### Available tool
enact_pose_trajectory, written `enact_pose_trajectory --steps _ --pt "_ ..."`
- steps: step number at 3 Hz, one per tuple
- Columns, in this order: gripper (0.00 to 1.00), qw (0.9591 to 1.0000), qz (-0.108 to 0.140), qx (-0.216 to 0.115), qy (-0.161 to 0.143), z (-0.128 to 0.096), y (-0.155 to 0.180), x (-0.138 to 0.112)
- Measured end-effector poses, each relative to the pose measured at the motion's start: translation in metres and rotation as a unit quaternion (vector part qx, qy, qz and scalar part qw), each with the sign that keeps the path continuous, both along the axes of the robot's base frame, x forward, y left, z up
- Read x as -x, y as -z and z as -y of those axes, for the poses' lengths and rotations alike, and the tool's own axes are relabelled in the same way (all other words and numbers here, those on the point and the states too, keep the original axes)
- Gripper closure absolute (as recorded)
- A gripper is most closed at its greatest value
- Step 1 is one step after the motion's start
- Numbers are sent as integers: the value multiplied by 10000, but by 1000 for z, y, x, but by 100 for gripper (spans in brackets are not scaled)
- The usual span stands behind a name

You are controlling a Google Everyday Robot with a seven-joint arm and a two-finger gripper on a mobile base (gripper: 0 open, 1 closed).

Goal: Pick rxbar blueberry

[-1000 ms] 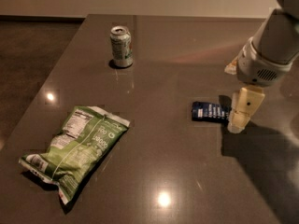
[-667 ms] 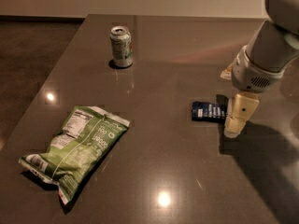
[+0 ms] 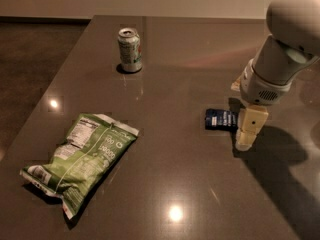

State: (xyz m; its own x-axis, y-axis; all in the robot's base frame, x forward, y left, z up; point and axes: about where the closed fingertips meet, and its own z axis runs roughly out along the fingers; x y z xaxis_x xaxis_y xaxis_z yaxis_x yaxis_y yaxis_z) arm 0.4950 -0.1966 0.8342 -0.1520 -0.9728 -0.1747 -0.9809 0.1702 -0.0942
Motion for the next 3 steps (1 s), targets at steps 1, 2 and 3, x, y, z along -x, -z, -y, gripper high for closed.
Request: enact_pose_trajectory --steps 1,2,3 --pt "25 10000 -26 42 -40 -1 5 -1" --pt "47 10000 -38 11 -43 -1 3 -1" --pt "73 10000 -57 -33 -18 -1 -1 -1"
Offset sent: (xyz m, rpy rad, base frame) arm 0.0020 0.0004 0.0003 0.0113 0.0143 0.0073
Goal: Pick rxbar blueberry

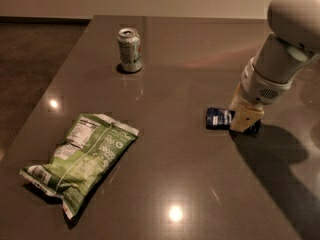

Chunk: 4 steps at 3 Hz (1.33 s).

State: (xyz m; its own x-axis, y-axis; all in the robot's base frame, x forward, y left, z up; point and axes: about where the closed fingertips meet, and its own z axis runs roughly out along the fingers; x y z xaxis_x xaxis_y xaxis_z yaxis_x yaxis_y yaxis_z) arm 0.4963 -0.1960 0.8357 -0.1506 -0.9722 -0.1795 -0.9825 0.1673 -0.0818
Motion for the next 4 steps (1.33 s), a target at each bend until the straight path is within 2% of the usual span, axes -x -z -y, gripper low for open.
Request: enact_pose_trajectory --steps 1,4 --pt "100 9999 -16 -99 58 -2 -19 0" --pt "100 9979 53 -608 -224 -37 -95 -5"
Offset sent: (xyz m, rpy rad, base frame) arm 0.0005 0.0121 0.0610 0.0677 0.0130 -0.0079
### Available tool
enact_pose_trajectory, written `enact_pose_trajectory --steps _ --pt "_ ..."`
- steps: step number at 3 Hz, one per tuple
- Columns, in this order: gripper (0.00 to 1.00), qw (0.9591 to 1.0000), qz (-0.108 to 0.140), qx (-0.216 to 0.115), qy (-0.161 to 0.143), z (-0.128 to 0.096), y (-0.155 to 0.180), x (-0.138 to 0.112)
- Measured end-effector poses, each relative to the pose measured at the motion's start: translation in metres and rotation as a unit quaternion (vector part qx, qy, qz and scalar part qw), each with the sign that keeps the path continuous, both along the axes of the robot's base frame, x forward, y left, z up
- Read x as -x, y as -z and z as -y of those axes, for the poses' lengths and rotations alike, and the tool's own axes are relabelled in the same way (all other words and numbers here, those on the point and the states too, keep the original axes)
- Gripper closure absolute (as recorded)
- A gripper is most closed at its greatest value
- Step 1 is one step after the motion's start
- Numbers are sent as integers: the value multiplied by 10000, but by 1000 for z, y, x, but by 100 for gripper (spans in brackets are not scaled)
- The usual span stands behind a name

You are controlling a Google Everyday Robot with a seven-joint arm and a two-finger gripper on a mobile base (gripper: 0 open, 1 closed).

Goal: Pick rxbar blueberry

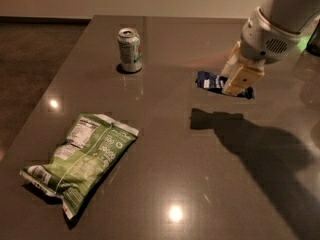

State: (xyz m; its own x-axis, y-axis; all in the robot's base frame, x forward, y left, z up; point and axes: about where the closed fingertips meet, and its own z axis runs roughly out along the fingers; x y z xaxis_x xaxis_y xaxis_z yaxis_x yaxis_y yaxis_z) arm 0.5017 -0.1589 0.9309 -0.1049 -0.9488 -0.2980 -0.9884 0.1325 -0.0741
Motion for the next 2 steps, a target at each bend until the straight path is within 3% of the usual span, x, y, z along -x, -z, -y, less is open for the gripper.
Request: enact_pose_trajectory --steps 1,2 --pt "100 9997 133 -191 -99 -12 -24 -3" --pt "100 9996 187 -203 -83 -13 -23 -6"
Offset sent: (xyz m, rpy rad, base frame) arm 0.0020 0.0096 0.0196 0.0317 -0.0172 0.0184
